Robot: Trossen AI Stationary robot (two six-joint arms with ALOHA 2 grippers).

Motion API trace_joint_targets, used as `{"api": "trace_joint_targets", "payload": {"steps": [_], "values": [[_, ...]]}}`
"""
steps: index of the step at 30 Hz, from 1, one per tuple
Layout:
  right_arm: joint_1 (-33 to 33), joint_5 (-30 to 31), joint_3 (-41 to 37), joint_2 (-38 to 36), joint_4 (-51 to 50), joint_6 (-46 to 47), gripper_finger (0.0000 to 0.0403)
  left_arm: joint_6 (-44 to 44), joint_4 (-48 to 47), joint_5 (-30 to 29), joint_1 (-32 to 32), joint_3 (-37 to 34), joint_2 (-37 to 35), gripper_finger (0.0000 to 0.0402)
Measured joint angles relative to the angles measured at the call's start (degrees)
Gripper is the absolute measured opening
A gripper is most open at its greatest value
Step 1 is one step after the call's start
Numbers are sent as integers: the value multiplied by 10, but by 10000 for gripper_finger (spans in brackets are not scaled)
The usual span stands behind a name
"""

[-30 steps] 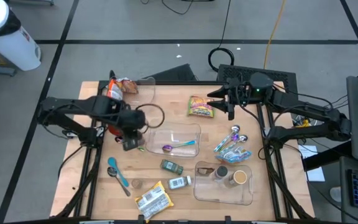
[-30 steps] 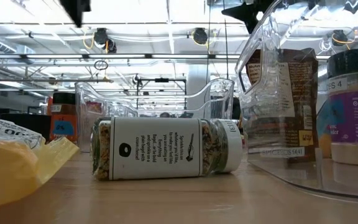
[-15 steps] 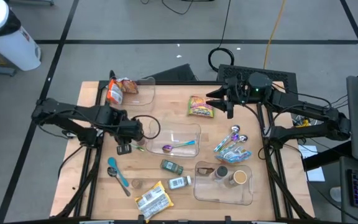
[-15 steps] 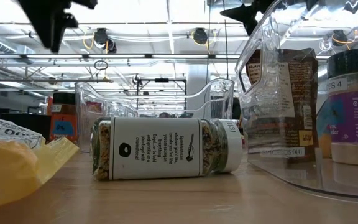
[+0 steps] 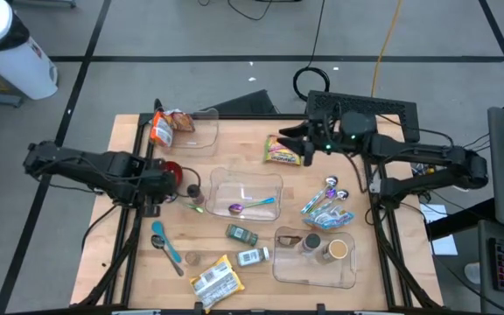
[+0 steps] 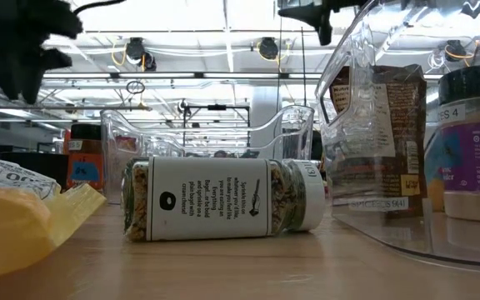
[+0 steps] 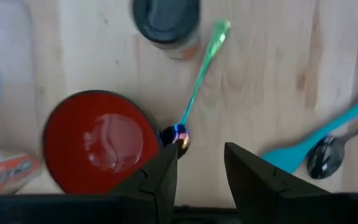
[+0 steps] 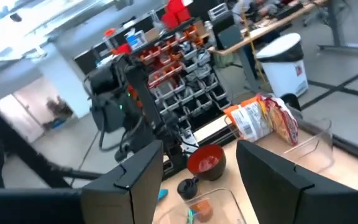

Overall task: Pick & Place Food Item
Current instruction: Put the left blue spoon into the middle transparent bin

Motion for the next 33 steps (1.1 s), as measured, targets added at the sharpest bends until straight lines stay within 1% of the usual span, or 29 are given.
{"api": "trace_joint_targets", "payload": {"steps": [3, 9, 11, 13, 16, 19, 21, 27, 30, 33], "values": [[26, 29, 0, 33, 29, 23, 196, 12, 34, 21, 0, -35, -13, 140], [88, 113, 0, 107, 114, 45, 196, 17, 39, 41, 0, -36, -8, 140], [103, 128, 0, 129, 144, 55, 196, 13, 40, 41, 0, -36, -7, 140], [113, 128, 0, 148, 181, 63, 196, -5, 56, 41, 0, -36, -7, 140], [126, 128, 0, 166, 210, 72, 196, -36, 102, 41, 0, -36, -7, 140], [135, 128, 0, 175, 220, 73, 196, -45, 146, 22, 0, -38, -2, 140], [138, 128, 0, 177, 226, 73, 196, -47, 167, 11, 3, -54, 0, 140], [145, 126, 0, 177, 227, 73, 196, -57, 199, 41, 12, -91, 23, 140], [145, 124, 0, 173, 223, 73, 196, -68, 204, 36, 12, -97, 31, 140], [145, 117, 0, 171, 221, 72, 196, -96, 206, 17, 13, -103, 51, 140]]}}
